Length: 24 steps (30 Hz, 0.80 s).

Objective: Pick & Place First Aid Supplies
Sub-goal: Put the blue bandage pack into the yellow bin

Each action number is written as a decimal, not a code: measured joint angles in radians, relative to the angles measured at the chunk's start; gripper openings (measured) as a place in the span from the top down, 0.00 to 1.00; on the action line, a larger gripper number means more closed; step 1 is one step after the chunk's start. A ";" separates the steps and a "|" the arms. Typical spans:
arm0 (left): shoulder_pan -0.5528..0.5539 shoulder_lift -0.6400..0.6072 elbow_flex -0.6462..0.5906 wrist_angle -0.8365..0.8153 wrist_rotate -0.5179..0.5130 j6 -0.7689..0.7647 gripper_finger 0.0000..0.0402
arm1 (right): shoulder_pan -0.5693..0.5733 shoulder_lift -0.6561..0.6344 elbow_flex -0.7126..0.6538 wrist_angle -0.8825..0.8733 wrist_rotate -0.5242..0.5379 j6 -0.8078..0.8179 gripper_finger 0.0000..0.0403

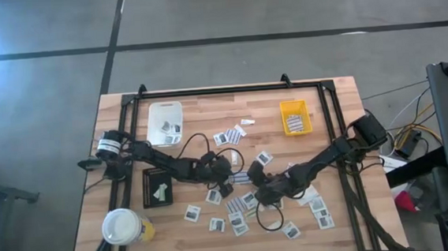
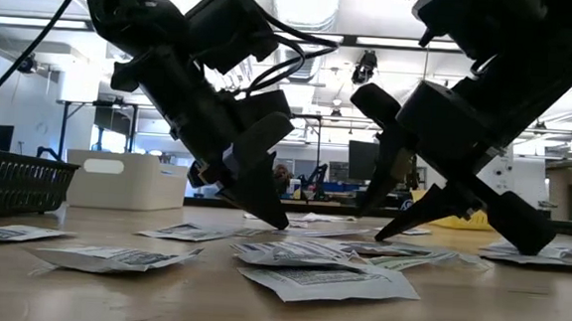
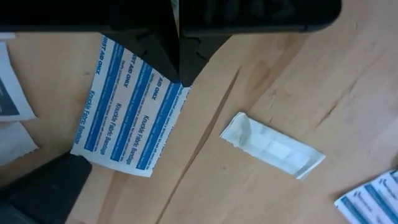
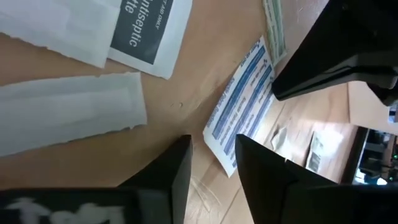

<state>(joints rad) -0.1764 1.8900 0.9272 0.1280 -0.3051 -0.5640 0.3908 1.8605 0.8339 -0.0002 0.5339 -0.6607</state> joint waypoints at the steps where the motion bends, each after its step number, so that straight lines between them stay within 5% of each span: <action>1: 0.000 0.000 0.000 0.000 0.001 -0.013 1.00 | 0.000 0.006 0.000 0.004 -0.001 -0.004 0.69; 24: 0.002 0.002 -0.002 0.037 0.087 -0.157 1.00 | -0.001 0.022 -0.004 0.085 0.030 -0.010 0.80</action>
<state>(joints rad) -0.1748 1.8923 0.9253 0.1648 -0.2183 -0.7208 0.3897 1.8827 0.8299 0.0853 0.5636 -0.6707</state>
